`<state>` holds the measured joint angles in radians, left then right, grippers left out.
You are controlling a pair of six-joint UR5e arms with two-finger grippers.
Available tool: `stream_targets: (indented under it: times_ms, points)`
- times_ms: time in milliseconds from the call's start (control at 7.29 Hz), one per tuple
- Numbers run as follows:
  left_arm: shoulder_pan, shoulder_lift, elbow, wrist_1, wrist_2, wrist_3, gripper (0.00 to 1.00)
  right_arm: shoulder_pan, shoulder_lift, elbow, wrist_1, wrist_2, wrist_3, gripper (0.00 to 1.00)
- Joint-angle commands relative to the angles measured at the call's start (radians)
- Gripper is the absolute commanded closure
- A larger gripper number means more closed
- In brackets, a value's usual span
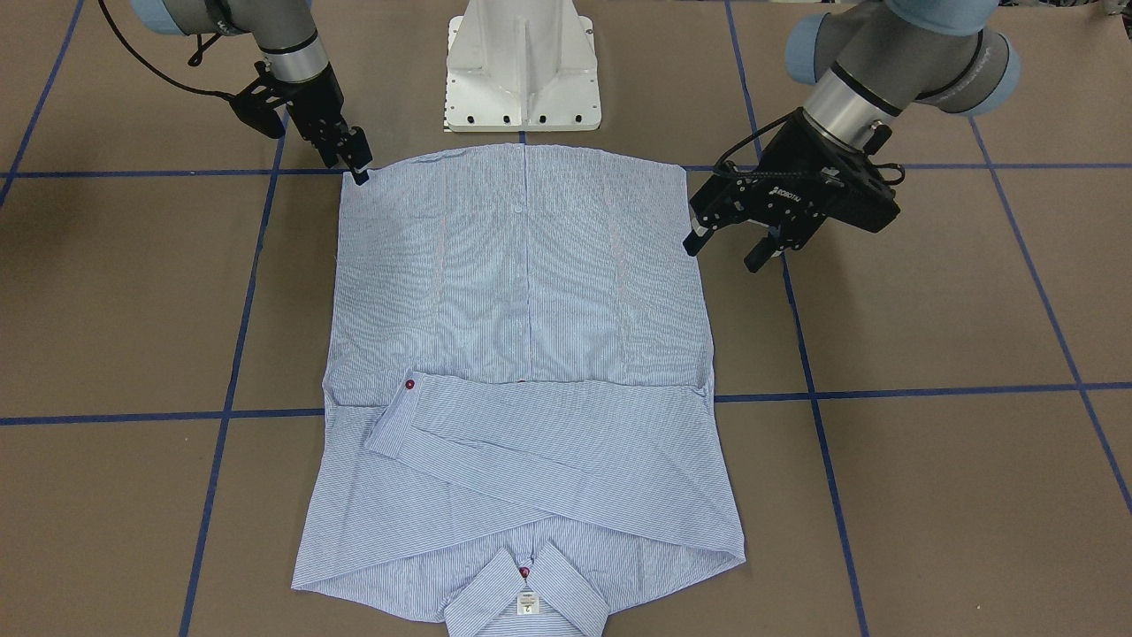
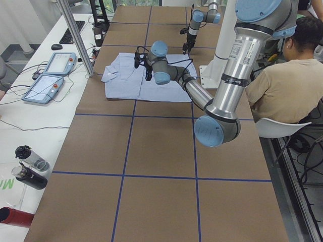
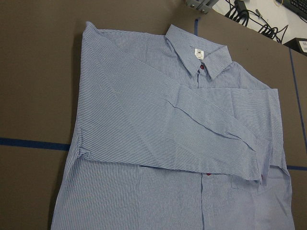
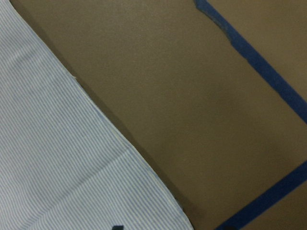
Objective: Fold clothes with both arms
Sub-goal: 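Move the left gripper to the hem corner nearest it and grasp both hem corners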
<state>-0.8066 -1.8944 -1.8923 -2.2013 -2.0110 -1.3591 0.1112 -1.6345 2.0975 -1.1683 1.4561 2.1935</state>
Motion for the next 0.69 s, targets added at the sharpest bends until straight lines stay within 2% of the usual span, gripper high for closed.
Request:
stream_targets:
  times_ms: [0,549]
  points:
    - [0.000,0.000,-0.001,0.000,0.002,0.000,0.01,-0.004,-0.001,-0.005,0.001,0.001,0.000,0.34]
    - [-0.002,0.001,-0.005,0.000,0.000,0.000,0.01,-0.005,-0.001,-0.004,0.001,0.004,0.000,0.48]
